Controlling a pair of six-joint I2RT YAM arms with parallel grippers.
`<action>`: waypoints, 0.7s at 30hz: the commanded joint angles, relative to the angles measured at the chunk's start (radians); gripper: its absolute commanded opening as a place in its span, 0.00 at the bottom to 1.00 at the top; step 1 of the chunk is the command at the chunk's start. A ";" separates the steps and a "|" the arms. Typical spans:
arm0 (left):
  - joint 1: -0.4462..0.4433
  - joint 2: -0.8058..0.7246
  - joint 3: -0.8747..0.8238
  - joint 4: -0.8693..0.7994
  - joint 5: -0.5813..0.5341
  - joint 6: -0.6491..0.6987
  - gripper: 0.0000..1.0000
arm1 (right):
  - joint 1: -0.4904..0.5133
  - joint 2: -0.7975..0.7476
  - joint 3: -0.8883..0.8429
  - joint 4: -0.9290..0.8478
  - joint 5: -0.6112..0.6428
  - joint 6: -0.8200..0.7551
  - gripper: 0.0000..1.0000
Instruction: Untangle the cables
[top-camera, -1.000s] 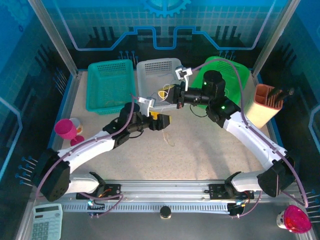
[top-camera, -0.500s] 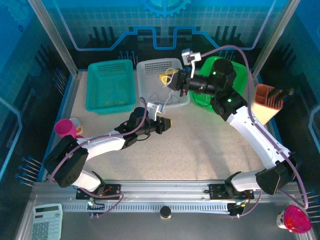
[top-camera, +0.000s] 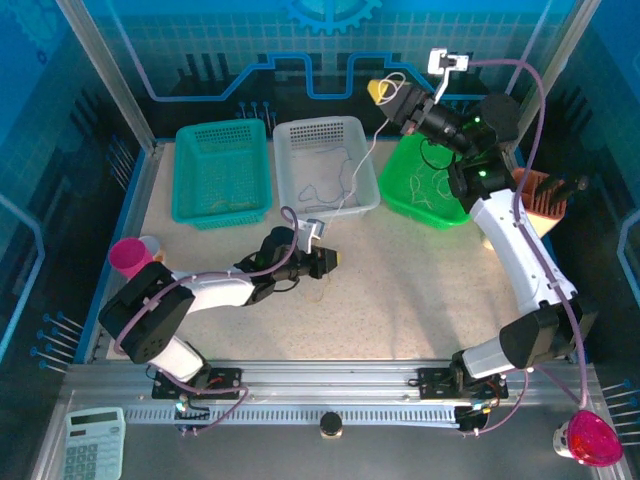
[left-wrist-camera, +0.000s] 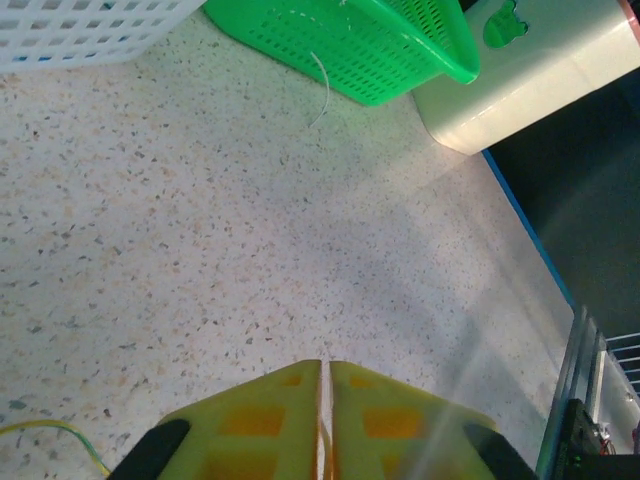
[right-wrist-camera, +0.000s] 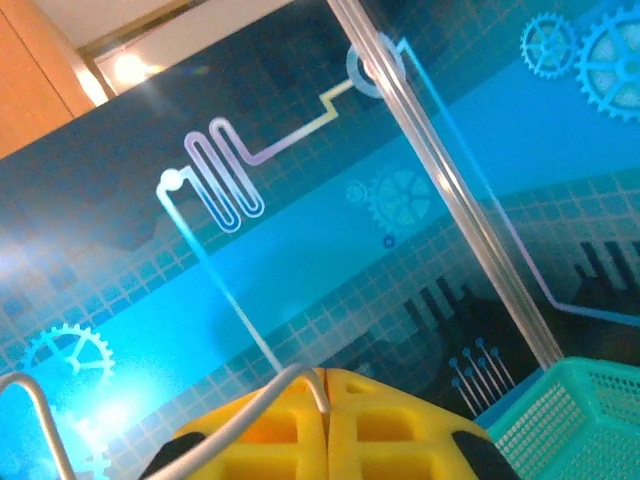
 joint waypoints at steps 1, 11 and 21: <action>-0.003 0.000 -0.018 0.042 -0.009 -0.016 0.20 | -0.045 -0.034 0.039 -0.029 0.053 -0.048 0.00; -0.002 -0.077 0.002 -0.007 -0.013 -0.015 0.53 | -0.147 -0.044 0.017 -0.183 0.275 -0.189 0.00; -0.002 -0.187 0.008 -0.052 -0.028 -0.031 0.65 | -0.169 0.050 0.078 -0.319 0.594 -0.372 0.00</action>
